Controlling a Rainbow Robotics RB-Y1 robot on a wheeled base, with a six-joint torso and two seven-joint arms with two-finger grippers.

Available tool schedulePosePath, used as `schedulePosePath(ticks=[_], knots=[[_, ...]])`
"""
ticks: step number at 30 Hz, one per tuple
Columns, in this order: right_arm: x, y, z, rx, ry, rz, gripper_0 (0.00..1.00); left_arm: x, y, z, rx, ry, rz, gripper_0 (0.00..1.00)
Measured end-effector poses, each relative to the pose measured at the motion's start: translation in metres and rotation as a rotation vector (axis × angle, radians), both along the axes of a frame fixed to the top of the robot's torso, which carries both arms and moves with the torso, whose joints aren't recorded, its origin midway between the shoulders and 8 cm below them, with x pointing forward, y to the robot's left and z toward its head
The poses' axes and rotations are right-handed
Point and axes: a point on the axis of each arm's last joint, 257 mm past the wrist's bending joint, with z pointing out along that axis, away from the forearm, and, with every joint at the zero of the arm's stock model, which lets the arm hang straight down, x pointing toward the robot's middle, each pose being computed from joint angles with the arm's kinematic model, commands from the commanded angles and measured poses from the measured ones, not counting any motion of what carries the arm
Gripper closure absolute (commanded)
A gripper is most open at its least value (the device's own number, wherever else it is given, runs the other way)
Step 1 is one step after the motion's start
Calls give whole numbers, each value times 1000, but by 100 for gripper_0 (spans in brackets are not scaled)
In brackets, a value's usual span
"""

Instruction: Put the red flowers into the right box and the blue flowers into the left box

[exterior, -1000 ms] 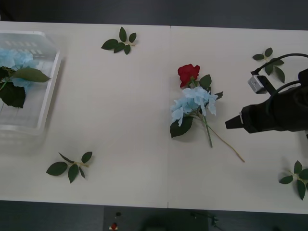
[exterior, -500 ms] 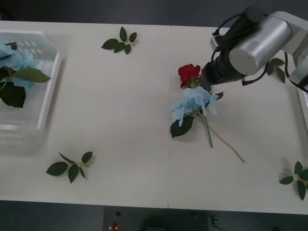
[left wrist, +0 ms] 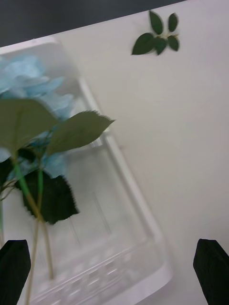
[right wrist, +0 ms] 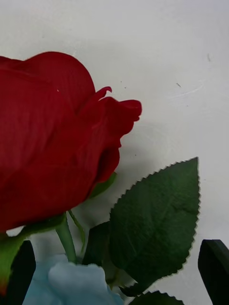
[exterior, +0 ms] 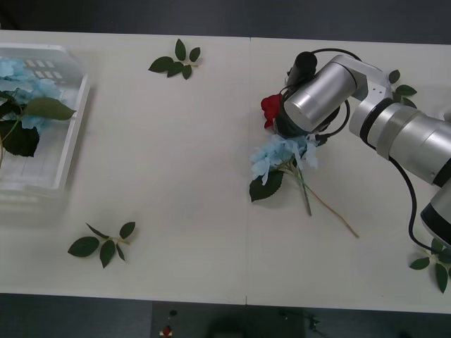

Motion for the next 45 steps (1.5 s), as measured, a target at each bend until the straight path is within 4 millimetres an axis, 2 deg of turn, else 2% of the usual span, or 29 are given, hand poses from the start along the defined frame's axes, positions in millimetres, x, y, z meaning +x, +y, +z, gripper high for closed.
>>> schedulePosePath(ticks=[3, 4, 5, 6, 9, 13, 19, 24, 26, 29, 32, 34, 37, 39, 42, 45], knots=[[3, 1, -7, 16, -6, -12, 0, -1, -51, 5, -90, 54, -30, 0], [4, 0, -9, 19, -9, -16, 7, -2, -66, 4, -111, 73, -45, 0], [5, 0, -11, 22, -11, -20, 49, -3, -81, 3, -123, 87, -64, 0], [7, -2, -13, 25, -14, -24, 100, -5, -94, 1, -126, 107, -93, 0], [8, -5, -16, 29, -17, -36, 100, -12, -134, -7, -161, 190, -186, 0], [12, -2, -15, 45, -35, -29, 100, -11, -185, -2, -266, 281, -245, 0], [15, 12, -13, 111, -45, -24, 100, 13, -251, 2, -287, 236, -298, 0], [14, 19, -12, 161, -39, -30, 100, 17, -317, -10, -326, 217, -357, 0], [15, 20, -5, 200, -38, -37, 100, 19, -341, -14, -349, 206, -371, 0], [18, 19, 23, 286, -43, -49, 100, 20, -367, -25, -323, 184, -401, 0], [17, 5, 67, 363, -61, -42, 100, 16, -385, -36, -289, 179, -431, 0], [14, -15, 99, 397, -95, -30, 100, 15, -392, -39, -286, 181, -435, 0], [2, -59, 138, 401, -160, -16, 100, 17, -400, -39, -299, 174, -432, 0], [-12, -93, 155, 388, -195, -21, 100, 19, -403, -37, -307, 164, -427, 0], [-39, -126, 172, 422, -242, -25, 100, 20, -405, -36, -313, 155, -423, 0], [-66, -139, 181, 507, -295, -26, 100, 19, -406, -39, -312, 160, -426, 0]])
